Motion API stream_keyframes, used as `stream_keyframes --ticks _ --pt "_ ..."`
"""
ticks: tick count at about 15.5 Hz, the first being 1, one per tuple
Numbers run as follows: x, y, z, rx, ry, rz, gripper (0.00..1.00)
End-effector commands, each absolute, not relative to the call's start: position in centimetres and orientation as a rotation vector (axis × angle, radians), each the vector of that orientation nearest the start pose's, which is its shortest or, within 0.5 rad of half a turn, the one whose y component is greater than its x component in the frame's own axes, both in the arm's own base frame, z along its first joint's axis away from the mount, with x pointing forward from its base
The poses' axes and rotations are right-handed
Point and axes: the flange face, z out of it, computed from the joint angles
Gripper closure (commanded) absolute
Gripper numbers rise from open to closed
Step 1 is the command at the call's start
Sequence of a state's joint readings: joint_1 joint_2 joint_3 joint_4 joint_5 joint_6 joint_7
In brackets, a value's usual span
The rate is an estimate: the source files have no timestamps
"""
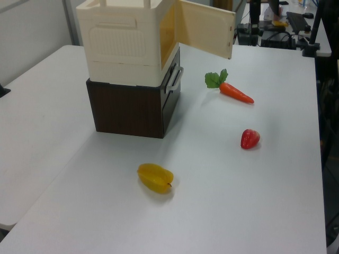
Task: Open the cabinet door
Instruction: 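Swing the gripped door outward on its hinge, pulling it open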
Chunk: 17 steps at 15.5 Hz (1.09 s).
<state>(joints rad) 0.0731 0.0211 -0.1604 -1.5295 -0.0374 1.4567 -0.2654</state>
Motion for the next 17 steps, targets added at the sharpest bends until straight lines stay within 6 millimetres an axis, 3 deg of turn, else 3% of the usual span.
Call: stream_keyframes --ticks 1,5,8,17 --pt "51.4 -5.8 62.0 -3.155 -0.164 0.198 0.00" --pt "51.3 -5.5 61.8 -3.168 0.033 0.184 0.00" --pt "51.4 -5.1 61.1 -3.168 0.030 0.188 0.00" --pt "52.1 -5.6 61.8 -3.170 0.046 0.110 0.00"
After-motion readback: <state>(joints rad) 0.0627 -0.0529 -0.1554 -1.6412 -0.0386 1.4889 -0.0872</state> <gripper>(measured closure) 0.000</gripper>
